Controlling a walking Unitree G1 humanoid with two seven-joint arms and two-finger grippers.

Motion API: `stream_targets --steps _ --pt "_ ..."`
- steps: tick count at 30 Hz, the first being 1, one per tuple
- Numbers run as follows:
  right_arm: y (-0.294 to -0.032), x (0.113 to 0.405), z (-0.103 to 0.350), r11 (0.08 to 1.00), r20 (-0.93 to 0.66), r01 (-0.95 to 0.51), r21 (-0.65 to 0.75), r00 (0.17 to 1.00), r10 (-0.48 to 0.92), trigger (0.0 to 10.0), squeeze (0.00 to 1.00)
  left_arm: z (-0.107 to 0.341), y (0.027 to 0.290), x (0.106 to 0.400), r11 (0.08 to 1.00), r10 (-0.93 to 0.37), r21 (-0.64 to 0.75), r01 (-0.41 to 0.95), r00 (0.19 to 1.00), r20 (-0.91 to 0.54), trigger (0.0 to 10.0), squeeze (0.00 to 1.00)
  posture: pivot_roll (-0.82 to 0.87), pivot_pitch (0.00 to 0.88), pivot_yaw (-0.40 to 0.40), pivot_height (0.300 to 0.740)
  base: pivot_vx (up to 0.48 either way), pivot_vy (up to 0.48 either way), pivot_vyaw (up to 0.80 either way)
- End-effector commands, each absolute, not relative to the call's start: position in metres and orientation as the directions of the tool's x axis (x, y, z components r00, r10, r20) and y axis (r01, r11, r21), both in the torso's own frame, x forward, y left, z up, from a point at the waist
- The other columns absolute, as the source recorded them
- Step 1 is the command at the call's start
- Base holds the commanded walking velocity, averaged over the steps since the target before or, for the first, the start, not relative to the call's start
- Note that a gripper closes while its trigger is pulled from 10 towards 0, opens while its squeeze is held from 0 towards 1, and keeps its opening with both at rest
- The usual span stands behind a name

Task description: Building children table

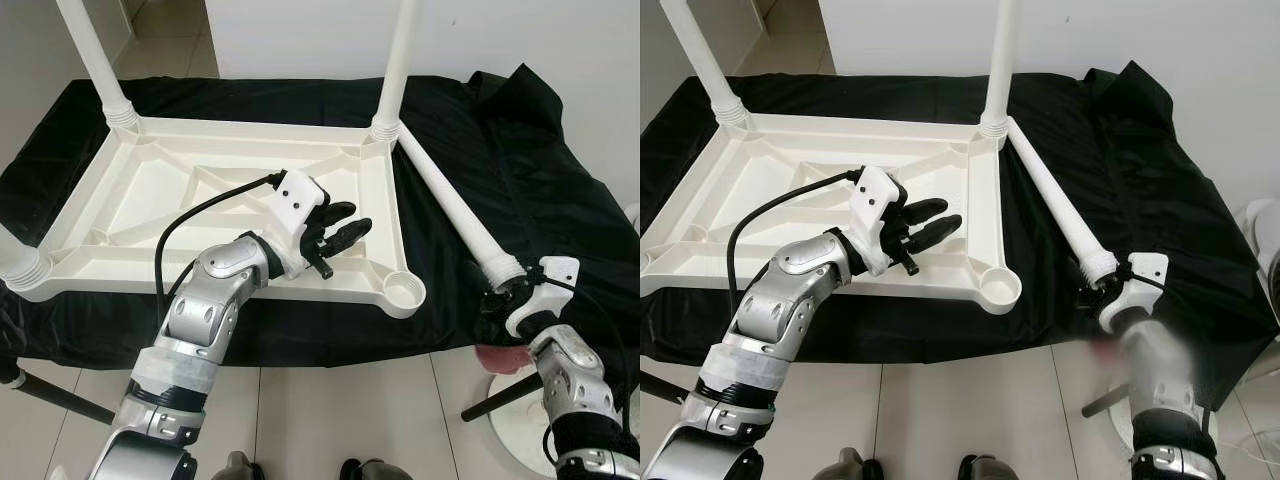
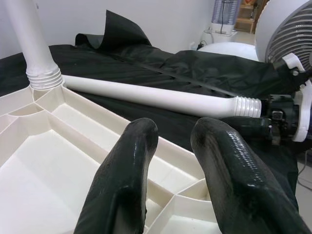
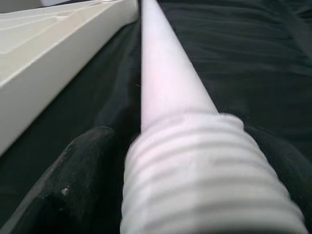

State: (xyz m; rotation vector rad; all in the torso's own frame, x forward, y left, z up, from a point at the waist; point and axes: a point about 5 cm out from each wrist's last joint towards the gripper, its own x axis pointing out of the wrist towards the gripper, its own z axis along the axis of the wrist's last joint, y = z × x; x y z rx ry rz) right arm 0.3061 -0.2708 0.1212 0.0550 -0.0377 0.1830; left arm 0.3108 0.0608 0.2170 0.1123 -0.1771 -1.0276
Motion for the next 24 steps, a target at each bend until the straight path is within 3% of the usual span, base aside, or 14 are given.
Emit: stream_targets --steps 1,12,13,14,19,20,23,24 --pt "-0.267 0.308 0.119 0.976 0.024 -0.217 0.032 0.976 0.216 10.0 0.0 0.219 0.064 0.315 0.586 -0.81 0.181 0.79 0.576 0.109 10.0 0.0 -0.04 0.083 0.006 0.74 0.0 0.0 0.0" --pt "-0.266 0.314 0.115 0.964 -0.036 -0.266 0.004 0.963 0.266 10.0 0.0 0.221 0.063 0.316 0.587 -0.81 0.188 0.788 0.576 0.115 10.0 0.0 -0.04 0.071 0.002 0.74 0.0 0.0 0.0" --pt "-0.266 0.313 0.113 0.963 -0.049 -0.268 0.011 0.962 0.268 1.3 0.0 0.222 0.063 0.316 0.587 -0.809 0.19 0.787 0.576 0.116 10.0 0.0 -0.04 0.071 0.002 0.74 0.0 0.0 0.0" --pt "-0.265 0.312 0.111 0.962 -0.06 -0.272 0.014 0.96 0.273 0.3 0.0 0.222 0.064 0.316 0.588 -0.809 0.191 0.786 0.577 0.117 10.0 0.0 -0.04 0.071 0.002 0.74 0.0 0.0 0.0" --pt "-0.263 0.308 0.104 0.957 -0.088 -0.289 0.022 0.953 0.29 0.0 0.0 0.223 0.064 0.316 0.593 -0.805 0.191 0.783 0.58 0.12 10.0 0.0 -0.04 0.07 0.0 0.74 0.0 0.0 0.0" --pt "-0.261 0.306 0.099 0.955 -0.102 -0.295 0.027 0.95 0.297 2.5 0.0 0.223 0.064 0.316 0.594 -0.804 0.191 0.781 0.581 0.122 10.0 0.0 -0.04 0.07 0.001 0.74 0.0 0.0 0.0" --pt "-0.261 0.306 0.099 0.955 -0.102 -0.295 0.027 0.95 0.297 2.5 0.0 0.223 0.064 0.316 0.594 -0.804 0.191 0.781 0.581 0.122 10.0 0.0 -0.04 0.07 0.001 0.74 0.0 0.0 0.0" --pt "-0.259 0.304 0.095 0.953 -0.111 -0.303 0.032 0.946 0.305 4.0 0.0 0.223 0.064 0.316 0.595 -0.804 0.191 0.781 0.582 0.124 10.0 0.0 -0.04 0.07 0.001 0.74 0.0 0.0 0.0"
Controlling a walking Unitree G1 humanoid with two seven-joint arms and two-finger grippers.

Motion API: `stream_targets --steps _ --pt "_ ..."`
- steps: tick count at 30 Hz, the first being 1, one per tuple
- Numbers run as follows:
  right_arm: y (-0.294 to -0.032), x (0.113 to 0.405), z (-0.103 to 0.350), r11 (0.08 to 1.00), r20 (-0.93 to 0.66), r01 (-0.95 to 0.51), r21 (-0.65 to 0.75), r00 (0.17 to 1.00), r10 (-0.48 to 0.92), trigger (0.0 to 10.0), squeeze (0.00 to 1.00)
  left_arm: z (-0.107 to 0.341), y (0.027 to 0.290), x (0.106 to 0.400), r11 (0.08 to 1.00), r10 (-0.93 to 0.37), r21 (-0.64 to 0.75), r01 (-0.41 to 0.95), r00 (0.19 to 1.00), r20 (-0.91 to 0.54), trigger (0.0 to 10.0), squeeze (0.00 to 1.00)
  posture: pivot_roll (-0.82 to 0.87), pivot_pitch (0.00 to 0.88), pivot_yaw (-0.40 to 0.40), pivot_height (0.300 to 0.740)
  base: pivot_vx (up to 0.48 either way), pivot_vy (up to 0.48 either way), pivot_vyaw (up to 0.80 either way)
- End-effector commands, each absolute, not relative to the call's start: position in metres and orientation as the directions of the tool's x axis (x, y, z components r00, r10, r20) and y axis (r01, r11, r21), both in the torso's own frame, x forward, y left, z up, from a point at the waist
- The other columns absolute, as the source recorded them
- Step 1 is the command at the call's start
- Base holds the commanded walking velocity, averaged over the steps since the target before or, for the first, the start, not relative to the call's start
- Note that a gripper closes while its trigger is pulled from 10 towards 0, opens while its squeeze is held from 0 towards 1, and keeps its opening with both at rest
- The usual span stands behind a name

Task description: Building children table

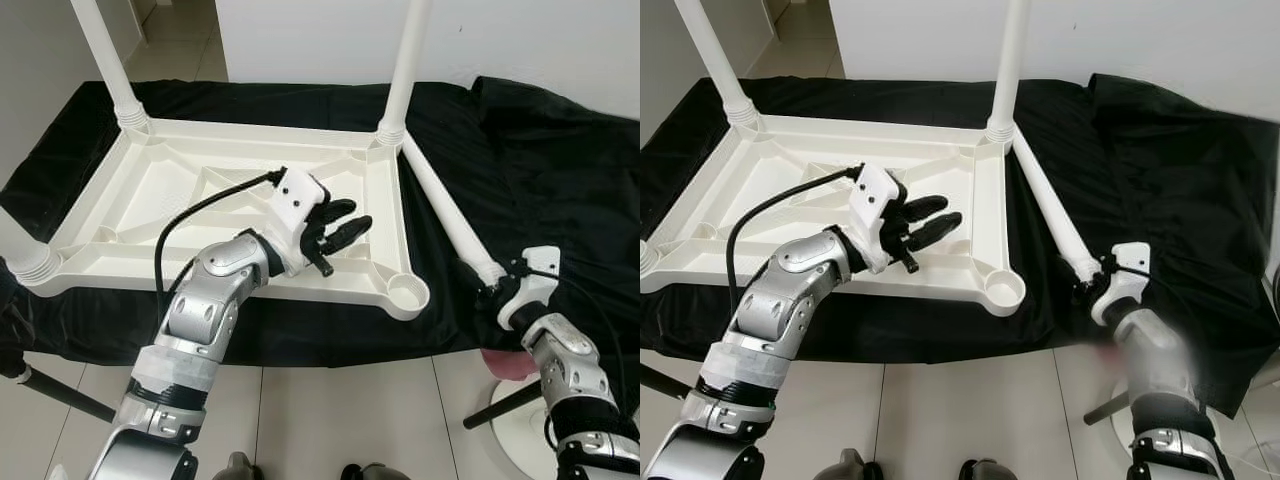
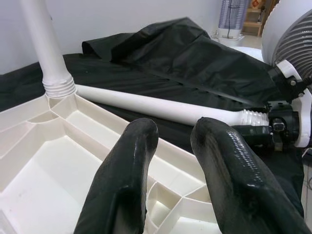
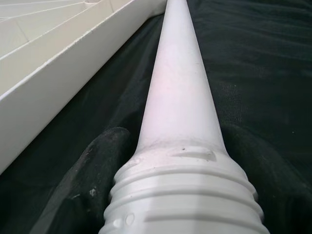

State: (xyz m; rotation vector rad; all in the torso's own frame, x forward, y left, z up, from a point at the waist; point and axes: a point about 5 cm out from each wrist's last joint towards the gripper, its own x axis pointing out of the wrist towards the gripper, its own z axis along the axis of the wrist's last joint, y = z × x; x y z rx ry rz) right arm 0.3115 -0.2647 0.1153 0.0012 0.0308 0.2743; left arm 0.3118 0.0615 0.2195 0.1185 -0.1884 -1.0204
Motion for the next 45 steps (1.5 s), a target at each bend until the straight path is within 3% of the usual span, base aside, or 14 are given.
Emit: stream_targets --steps 1,8,9,10,11,12,13,14,22,30,34,40,45 --pt "-0.258 0.303 0.092 0.953 -0.123 -0.301 0.032 0.945 0.302 10.0 0.0 0.223 0.064 0.316 0.594 -0.804 0.191 0.781 0.581 0.125 10.0 0.0 -0.04 0.07 0.003 0.74 0.0 0.0 0.0" --pt "-0.255 0.301 0.089 0.957 -0.114 -0.29 0.027 0.95 0.291 10.0 0.0 0.223 0.064 0.316 0.593 -0.805 0.189 0.783 0.579 0.127 10.0 0.0 -0.04 0.071 0.004 0.74 0.0 0.0 0.0" --pt "-0.253 0.3 0.091 0.958 -0.077 -0.281 0.058 0.955 0.285 0.0 0.0 0.223 0.064 0.316 0.592 -0.806 0.189 0.784 0.578 0.128 10.0 0.0 -0.04 0.072 0.003 0.74 0.0 0.0 0.0" --pt "-0.25 0.3 0.095 0.962 -0.048 -0.269 0.048 0.961 0.271 0.0 0.0 0.224 0.064 0.316 0.591 -0.806 0.19 0.784 0.577 0.13 10.0 0.0 -0.04 0.073 0.005 0.74 0.0 0.0 0.0" --pt "-0.25 0.302 0.099 0.973 -0.018 -0.227 0.033 0.973 0.228 1.4 0.0 0.224 0.063 0.316 0.591 -0.807 0.189 0.784 0.576 0.131 10.0 0.0 -0.04 0.077 0.005 0.74 0.0 0.0 0.0" --pt "-0.25 0.302 0.099 0.973 -0.018 -0.227 0.033 0.973 0.228 1.4 0.0 0.224 0.063 0.316 0.591 -0.807 0.189 0.784 0.576 0.131 10.0 0.0 -0.04 0.077 0.005 0.74 0.0 0.0 0.0" --pt "-0.251 0.304 0.103 0.983 0.007 -0.185 0.006 0.983 0.185 8.9 0.0 0.224 0.063 0.316 0.591 -0.807 0.189 0.784 0.576 0.132 10.0 0.0 -0.04 0.08 0.006 0.74 0.0 0.0 0.0" --pt "-0.253 0.305 0.108 0.989 0.029 -0.143 -0.024 0.989 0.143 10.0 0.0 0.224 0.063 0.317 0.591 -0.807 0.188 0.784 0.576 0.133 10.0 0.0 -0.04 0.081 0.007 0.74 0.0 0.0 0.0" --pt "-0.246 0.314 0.149 0.991 0.227 -0.068 -0.116 0.969 0.093 10.0 0.0 0.228 0.065 0.319 0.601 -0.799 0.193 0.775 0.583 0.148 10.0 0.0 -0.04 0.079 0.009 0.74 0.0 0.0 0.0" --pt "-0.234 0.321 0.179 0.992 0.327 -0.1 -0.077 0.937 0.12 10.0 0.0 0.23 0.064 0.321 0.606 -0.795 0.198 0.77 0.585 0.158 10.0 0.0 -0.05 0.078 0.012 0.74 0.0 0.0 0.0" --pt "-0.216 0.327 0.219 0.985 0.485 -0.152 -0.076 0.858 0.17 10.0 0.0 0.235 0.066 0.325 0.61 -0.792 0.193 0.769 0.585 0.175 10.0 0.0 -0.05 0.072 0.015 0.74 0.0 0.0 0.0" --pt "-0.209 0.328 0.242 0.984 0.563 -0.158 -0.084 0.807 0.177 10.0 0.0 0.238 0.067 0.327 0.61 -0.792 0.185 0.771 0.583 0.182 10.0 0.0 -0.05 0.068 0.015 0.74 0.0 0.0 0.0" --pt "-0.201 0.321 0.294 0.985 0.729 -0.137 -0.107 0.662 0.171 10.0 0.0 0.244 0.072 0.331 0.608 -0.791 0.159 0.778 0.578 0.2 10.0 0.0 -0.04 0.064 0.016 0.74 0.0 0.0 0.0"
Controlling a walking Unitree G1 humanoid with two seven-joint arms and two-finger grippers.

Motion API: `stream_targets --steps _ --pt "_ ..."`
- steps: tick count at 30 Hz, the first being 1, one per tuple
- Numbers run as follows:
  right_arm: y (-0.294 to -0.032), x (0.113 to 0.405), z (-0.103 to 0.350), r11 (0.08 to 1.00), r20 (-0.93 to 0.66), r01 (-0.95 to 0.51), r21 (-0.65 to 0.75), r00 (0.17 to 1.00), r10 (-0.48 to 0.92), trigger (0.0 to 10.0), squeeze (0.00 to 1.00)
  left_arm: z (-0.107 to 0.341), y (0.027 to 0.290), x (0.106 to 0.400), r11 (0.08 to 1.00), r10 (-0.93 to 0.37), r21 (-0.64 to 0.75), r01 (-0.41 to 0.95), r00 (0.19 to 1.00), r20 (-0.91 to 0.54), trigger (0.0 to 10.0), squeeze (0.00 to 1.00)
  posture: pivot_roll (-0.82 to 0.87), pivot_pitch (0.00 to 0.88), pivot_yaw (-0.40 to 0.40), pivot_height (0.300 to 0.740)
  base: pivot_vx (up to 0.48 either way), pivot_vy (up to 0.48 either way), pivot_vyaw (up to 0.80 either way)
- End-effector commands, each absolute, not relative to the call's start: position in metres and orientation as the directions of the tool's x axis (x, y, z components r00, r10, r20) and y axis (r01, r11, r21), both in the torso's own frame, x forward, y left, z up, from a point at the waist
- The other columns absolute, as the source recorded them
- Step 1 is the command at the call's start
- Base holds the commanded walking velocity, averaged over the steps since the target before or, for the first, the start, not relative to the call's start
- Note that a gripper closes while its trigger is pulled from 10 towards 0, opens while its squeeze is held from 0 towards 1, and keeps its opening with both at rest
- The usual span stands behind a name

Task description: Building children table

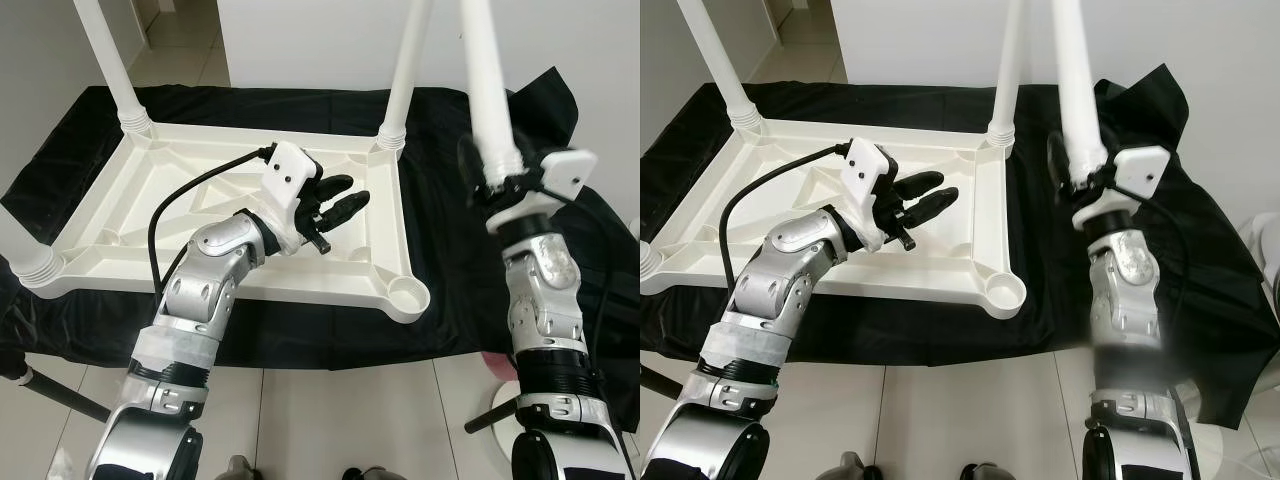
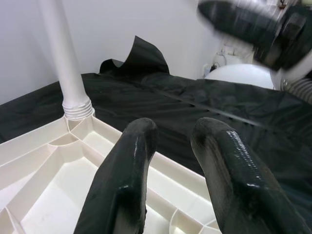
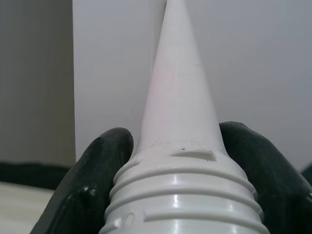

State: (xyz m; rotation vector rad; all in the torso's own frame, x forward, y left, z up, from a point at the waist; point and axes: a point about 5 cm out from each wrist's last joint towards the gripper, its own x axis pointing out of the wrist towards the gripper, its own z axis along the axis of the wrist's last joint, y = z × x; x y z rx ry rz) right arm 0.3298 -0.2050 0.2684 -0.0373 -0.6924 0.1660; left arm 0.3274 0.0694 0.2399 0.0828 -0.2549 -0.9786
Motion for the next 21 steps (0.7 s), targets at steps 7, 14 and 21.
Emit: stream_targets --steps 7,14,21 --pt "-0.196 0.313 0.318 0.981 0.788 -0.15 -0.121 0.587 0.187 10.0 0.0 0.246 0.074 0.333 0.606 -0.79 0.136 0.783 0.575 0.212 10.0 0.0 -0.04 0.065 0.016 0.74 0.0 0.0 0.0" --pt "-0.187 0.306 0.327 0.966 0.798 -0.195 -0.168 0.549 0.249 10.0 0.0 0.252 0.075 0.333 0.576 -0.799 0.051 0.816 0.548 0.249 10.0 0.0 -0.04 0.065 0.016 0.74 0.0 0.0 0.0" --pt "-0.176 0.304 0.286 0.943 0.694 -0.273 -0.193 0.641 0.327 10.0 0.0 0.264 0.082 0.335 0.488 -0.784 -0.155 0.859 0.51 0.355 10.0 1.0 -0.04 0.075 0.014 0.74 0.0 0.0 0.0"
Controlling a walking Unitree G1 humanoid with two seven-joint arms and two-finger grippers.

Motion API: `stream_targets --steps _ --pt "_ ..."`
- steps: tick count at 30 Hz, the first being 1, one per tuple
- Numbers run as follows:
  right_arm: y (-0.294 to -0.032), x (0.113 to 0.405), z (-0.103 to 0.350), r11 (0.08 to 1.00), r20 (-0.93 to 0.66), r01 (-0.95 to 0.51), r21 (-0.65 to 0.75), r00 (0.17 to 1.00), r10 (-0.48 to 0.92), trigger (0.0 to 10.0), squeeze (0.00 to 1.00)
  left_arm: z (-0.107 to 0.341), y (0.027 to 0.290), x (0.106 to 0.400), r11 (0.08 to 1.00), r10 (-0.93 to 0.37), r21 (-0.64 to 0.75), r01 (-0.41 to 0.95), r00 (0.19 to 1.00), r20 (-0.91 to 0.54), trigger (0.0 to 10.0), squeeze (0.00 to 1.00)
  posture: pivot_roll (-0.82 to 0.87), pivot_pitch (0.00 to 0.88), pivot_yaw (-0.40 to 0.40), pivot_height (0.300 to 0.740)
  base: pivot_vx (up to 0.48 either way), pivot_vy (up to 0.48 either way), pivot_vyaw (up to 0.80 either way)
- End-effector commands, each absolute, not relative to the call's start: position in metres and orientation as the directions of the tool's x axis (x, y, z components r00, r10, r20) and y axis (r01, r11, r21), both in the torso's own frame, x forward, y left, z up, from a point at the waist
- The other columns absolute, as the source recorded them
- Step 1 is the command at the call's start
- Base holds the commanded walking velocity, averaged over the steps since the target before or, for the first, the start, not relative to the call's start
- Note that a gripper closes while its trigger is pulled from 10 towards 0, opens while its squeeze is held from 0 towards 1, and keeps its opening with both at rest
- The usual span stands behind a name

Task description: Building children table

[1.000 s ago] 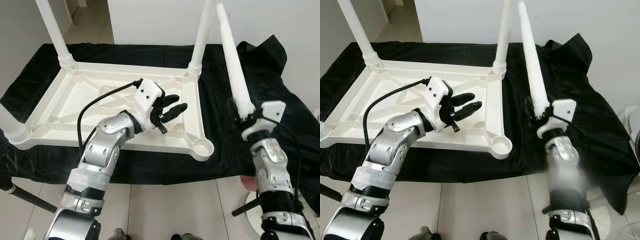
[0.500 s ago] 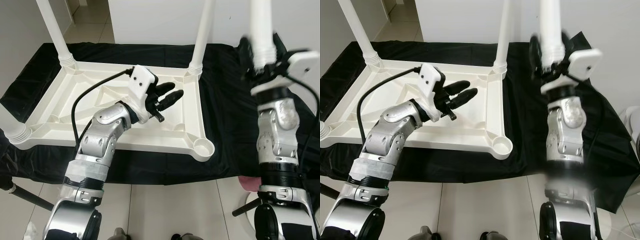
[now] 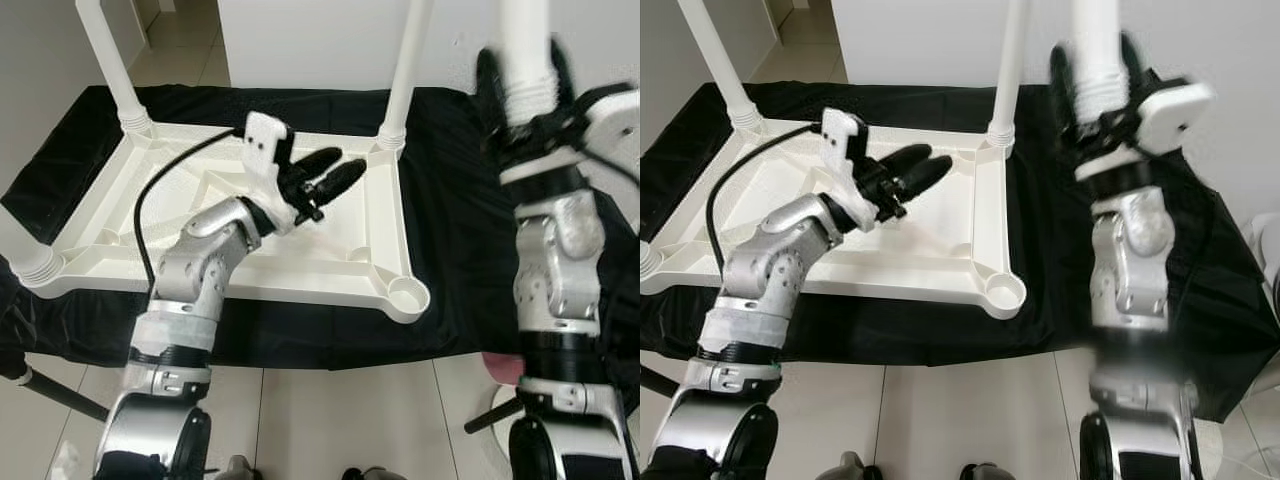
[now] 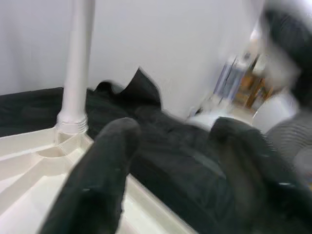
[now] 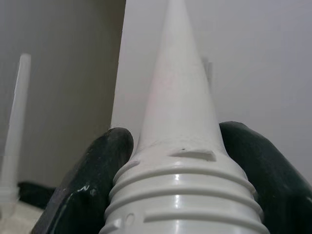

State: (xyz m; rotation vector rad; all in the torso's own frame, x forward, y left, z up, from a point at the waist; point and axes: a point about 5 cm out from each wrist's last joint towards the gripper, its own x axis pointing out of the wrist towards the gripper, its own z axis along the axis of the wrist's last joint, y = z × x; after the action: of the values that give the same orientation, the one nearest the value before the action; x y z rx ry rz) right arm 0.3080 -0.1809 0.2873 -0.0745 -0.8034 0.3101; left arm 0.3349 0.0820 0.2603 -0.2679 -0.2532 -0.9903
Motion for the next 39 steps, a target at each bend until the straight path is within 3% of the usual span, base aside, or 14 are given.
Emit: stream_targets --steps 1,6,7,8,9,17,21,39 --pt "-0.174 0.303 0.281 0.939 0.68 -0.282 -0.196 0.651 0.337 10.0 0.0 0.266 0.083 0.336 0.47 -0.778 -0.188 0.862 0.505 0.373 10.0 1.0 -0.04 0.075 0.014 0.74 0.0 0.0 0.0" --pt "-0.169 0.3 0.26 0.926 0.62 -0.323 -0.197 0.69 0.373 10.0 0.0 0.269 0.084 0.336 0.422 -0.787 -0.234 0.876 0.482 0.385 10.0 1.0 -0.04 0.078 0.013 0.74 0.0 0.0 0.0" --pt "-0.167 0.299 0.252 0.919 0.596 -0.341 -0.197 0.703 0.389 10.0 0.0 0.268 0.084 0.338 0.399 -0.792 -0.27 0.876 0.477 0.381 10.0 0.22 -0.05 0.078 0.013 0.74 0.0 0.0 0.0" --pt "-0.165 0.298 0.248 0.915 0.581 -0.353 -0.196 0.71 0.398 10.0 0.0 0.268 0.084 0.339 0.383 -0.794 -0.295 0.875 0.476 0.379 10.0 0.22 -0.05 0.078 0.013 0.74 0.0 0.0 0.0" --pt "-0.164 0.297 0.243 0.912 0.566 -0.361 -0.194 0.718 0.405 10.0 0.0 0.267 0.083 0.339 0.356 -0.803 -0.323 0.877 0.464 0.375 10.0 0.02 -0.05 0.076 0.015 0.74 0.0 0.0 0.0" --pt "-0.153 0.291 0.223 0.89 0.505 -0.416 -0.187 0.736 0.451 10.0 0.0 0.26 0.079 0.345 0.329 -0.809 -0.442 0.834 0.491 0.323 10.0 0.0 -0.05 0.071 0.015 0.74 0.0 0.0 0.0" --pt "-0.142 0.282 0.207 0.868 0.459 -0.465 -0.172 0.742 0.489 10.0 0.0 0.247 0.075 0.355 0.384 -0.813 -0.512 0.768 0.544 0.206 10.0 0.0 -0.06 0.064 0.016 0.74 0.0 0.0 0.0" --pt "-0.127 0.27 0.185 0.817 0.366 -0.55 -0.172 0.734 0.571 10.0 0.0 0.258 0.071 0.368 0.302 -0.793 -0.617 0.727 0.55 0.26 10.0 0.0 -0.07 0.049 0.021 0.74 0.0 0.0 0.0"
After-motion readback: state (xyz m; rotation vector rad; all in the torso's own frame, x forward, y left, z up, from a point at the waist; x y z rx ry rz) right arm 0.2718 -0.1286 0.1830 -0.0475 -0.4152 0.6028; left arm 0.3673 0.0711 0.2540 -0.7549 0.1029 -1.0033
